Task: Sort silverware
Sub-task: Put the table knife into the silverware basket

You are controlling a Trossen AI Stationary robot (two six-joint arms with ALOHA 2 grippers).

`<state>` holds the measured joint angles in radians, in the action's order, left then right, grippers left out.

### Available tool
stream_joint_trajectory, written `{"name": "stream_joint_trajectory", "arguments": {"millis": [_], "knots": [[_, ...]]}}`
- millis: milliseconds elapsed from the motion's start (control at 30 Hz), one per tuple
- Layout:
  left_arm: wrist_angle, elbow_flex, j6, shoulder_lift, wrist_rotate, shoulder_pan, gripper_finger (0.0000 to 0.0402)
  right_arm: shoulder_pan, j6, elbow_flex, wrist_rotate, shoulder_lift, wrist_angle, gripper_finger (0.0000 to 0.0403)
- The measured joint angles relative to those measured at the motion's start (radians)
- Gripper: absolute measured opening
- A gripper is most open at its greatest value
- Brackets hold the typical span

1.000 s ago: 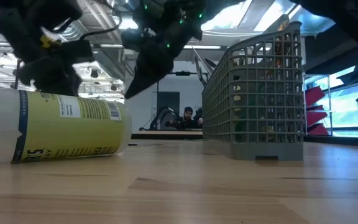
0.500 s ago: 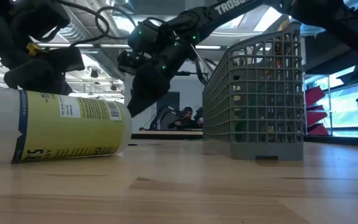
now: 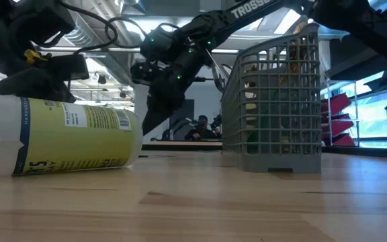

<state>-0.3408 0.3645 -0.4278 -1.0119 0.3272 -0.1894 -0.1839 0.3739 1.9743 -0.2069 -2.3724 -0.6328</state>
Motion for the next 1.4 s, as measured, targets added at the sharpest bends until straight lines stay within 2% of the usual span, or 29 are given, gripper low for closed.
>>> {"name": "stream_joint_trajectory", "arguments": {"millis": [333, 833, 1000, 1133, 1300, 1400], "knots": [[-0.001, 0.0, -0.002, 0.0, -0.003, 0.0, 0.0054, 0.007, 0.01, 0.027, 0.031, -0.003, -0.045, 0.0162], [-0.001, 0.0, 0.009, 0.0, -0.003, 0.0, 0.0054, 0.004, -0.04, 0.056, -0.005, -0.013, 0.134, 0.0163], [-0.002, 0.001, 0.009, 0.0, -0.003, 0.0, 0.0054, 0.007, -0.052, 0.056, -0.039, -0.069, 0.193, 0.0162], [-0.016, 0.001, 0.005, 0.0, -0.006, 0.0, 0.0054, 0.007, -0.052, 0.055, -0.037, -0.079, 0.175, 0.0162], [-0.019, 0.001, 0.011, 0.0, -0.006, 0.0, 0.0054, 0.006, -0.047, 0.055, -0.035, -0.071, 0.017, 0.0163], [-0.017, 0.001, 0.038, 0.0, -0.004, 0.001, 0.0054, 0.006, -0.034, 0.055, -0.036, -0.082, -0.007, 0.0162]]}}
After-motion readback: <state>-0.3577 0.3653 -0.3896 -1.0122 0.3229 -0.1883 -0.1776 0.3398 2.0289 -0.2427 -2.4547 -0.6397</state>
